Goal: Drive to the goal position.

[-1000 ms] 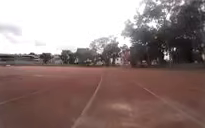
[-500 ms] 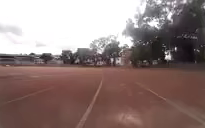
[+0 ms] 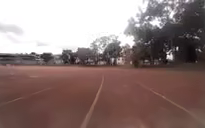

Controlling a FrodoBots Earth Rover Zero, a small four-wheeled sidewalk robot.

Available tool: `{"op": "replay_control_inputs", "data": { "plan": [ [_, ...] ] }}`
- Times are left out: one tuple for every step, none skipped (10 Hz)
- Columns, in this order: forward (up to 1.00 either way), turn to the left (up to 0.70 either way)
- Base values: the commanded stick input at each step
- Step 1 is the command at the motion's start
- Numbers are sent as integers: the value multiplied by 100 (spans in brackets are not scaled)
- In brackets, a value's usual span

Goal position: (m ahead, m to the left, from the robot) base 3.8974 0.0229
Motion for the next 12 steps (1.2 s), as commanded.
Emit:
{"op": "replay_control_inputs", "data": {
  "plan": [
    [70,0],
    [70,0],
    [70,0],
    [70,0],
    [70,0],
    [70,0],
    [70,0],
    [70,0],
    [70,0],
    [70,0],
    [70,0],
    [70,0]
  ]
}}
